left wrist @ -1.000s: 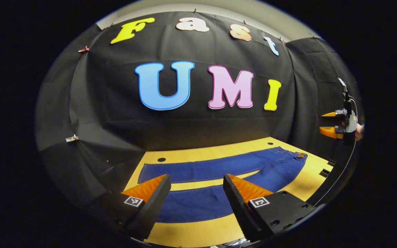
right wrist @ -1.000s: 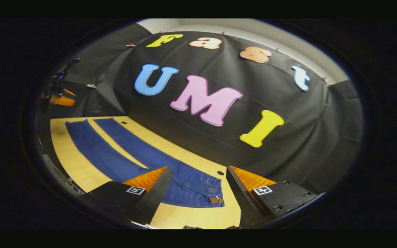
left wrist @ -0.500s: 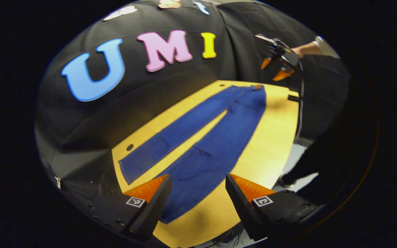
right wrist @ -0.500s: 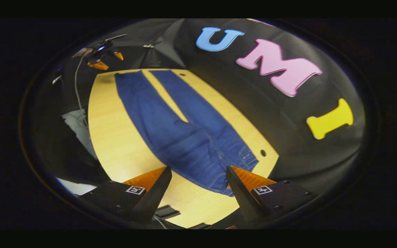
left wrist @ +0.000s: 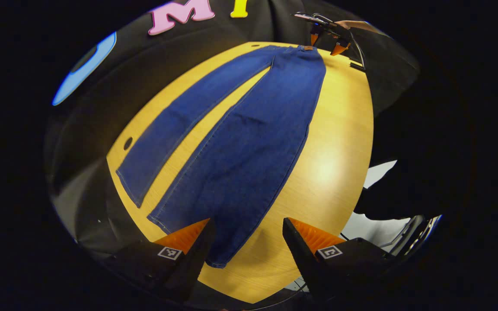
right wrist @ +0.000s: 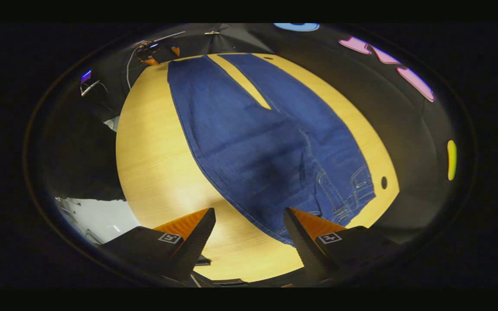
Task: Grasp the waist and the cuffs of the jeans and fold them to make the two legs overlap; first hold the waist and fold one-third of the jeans toward the cuffs, then hold the cuffs and fold the remaining one-third in the same direction to finish folding.
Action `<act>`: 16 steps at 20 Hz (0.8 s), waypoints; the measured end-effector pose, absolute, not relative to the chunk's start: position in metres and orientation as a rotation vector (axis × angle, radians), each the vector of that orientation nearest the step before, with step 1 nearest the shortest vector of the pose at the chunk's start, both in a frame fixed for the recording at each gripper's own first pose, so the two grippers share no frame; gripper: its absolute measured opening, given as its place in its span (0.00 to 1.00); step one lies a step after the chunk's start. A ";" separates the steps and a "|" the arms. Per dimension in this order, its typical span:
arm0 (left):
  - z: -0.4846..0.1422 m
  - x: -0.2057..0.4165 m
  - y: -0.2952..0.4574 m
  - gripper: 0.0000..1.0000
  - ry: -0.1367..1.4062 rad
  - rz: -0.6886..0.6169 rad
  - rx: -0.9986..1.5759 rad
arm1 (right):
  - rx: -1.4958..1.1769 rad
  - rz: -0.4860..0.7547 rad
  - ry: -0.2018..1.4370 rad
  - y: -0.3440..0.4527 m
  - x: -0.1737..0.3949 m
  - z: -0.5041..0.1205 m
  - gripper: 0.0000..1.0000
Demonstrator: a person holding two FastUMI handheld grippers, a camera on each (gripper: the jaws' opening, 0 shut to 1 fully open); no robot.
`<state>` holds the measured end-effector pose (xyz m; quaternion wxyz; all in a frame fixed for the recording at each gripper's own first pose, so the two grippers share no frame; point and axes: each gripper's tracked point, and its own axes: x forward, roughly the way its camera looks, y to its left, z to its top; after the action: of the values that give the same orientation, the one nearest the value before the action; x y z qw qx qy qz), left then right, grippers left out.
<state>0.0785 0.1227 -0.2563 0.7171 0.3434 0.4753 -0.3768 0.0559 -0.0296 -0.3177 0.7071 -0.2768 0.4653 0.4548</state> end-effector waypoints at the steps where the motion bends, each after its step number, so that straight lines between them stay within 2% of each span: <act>1: -0.263 0.081 0.125 0.98 1.099 -0.838 0.761 | -0.608 1.026 1.062 -0.036 0.058 -0.330 0.97; 6: -0.294 0.077 0.130 0.98 1.286 -0.898 0.831 | -0.590 1.072 1.185 -0.061 0.061 -0.371 0.98; 10: -0.306 0.082 0.128 0.98 1.330 -0.903 0.833 | -0.561 1.088 1.210 -0.059 0.064 -0.382 0.98; 12: -0.306 0.084 0.127 0.98 1.329 -0.892 0.810 | -0.542 1.052 1.227 -0.061 0.071 -0.384 0.96; 13: -0.307 0.086 0.127 0.97 1.326 -0.882 0.803 | -0.543 1.018 1.225 -0.063 0.077 -0.384 0.93; 14: -0.304 0.090 0.128 0.95 1.322 -0.857 0.788 | -0.534 0.996 1.221 -0.063 0.080 -0.383 0.79; 16: -0.305 0.096 0.126 0.65 1.323 -0.800 0.756 | -0.539 0.968 1.211 -0.065 0.084 -0.385 0.59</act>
<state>0.0965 0.1262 -0.3053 0.6521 0.3332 0.5827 -0.3524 0.0839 -0.0647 -0.3855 0.6818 -0.2402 0.5396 0.4315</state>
